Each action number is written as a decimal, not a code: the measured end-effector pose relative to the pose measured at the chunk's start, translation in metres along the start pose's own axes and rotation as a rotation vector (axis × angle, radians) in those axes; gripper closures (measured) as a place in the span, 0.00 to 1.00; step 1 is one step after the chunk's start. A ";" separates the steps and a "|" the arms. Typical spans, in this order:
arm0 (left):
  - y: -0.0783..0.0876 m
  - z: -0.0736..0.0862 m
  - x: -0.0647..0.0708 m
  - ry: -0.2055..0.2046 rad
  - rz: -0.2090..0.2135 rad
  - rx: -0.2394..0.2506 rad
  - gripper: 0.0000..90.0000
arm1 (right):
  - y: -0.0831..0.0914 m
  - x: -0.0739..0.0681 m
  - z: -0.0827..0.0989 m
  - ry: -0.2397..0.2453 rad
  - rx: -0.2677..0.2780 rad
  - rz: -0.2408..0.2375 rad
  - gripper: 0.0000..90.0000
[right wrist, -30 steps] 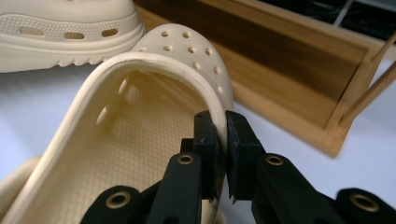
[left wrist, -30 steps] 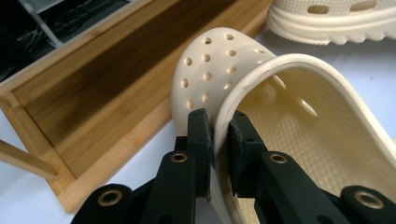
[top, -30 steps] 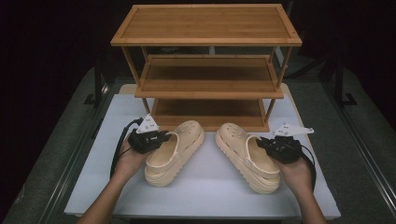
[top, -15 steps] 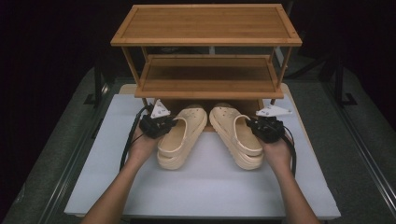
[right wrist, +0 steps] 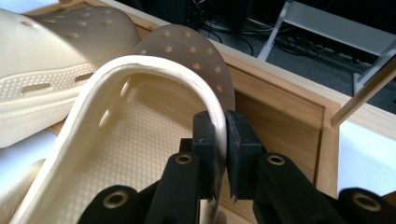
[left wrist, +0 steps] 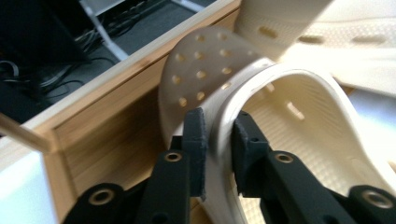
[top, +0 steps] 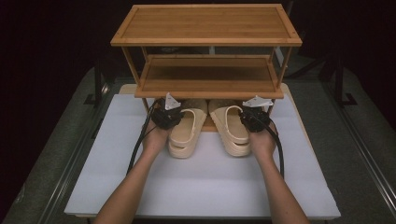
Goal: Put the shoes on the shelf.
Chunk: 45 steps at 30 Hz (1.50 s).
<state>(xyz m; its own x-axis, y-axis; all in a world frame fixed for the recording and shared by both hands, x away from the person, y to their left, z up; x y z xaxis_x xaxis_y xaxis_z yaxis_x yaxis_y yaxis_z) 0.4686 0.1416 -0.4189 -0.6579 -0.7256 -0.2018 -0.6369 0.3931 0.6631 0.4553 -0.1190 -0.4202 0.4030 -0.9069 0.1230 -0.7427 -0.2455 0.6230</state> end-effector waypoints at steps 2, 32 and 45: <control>0.000 -0.001 0.003 -0.002 0.015 0.005 0.81 | -0.003 -0.002 0.002 -0.004 -0.009 -0.015 0.90; 0.064 0.081 0.017 0.014 0.322 -0.019 0.01 | 0.070 -0.004 0.076 -0.016 -0.037 -0.444 0.14; 0.023 0.080 0.041 -0.021 0.423 -0.048 0.00 | 0.025 -0.026 0.088 0.064 -0.129 -0.493 0.02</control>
<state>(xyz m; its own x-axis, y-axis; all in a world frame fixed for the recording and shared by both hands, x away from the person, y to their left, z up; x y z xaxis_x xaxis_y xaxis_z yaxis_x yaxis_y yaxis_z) 0.3953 0.1662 -0.4697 -0.8656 -0.4940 0.0812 -0.2897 0.6266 0.7235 0.3796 -0.1320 -0.4757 0.7234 -0.6704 -0.1652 -0.3858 -0.5909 0.7085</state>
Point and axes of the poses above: each handheld gripper's, and its own axes: y roughly backward along the jaws, z roughly out of its underside, x roughly to its right, the point moved 6 cm from there along -y, roughly forward along the jaws, and after that the axes turned 6 degrees about -x, right-handed, at the moved point
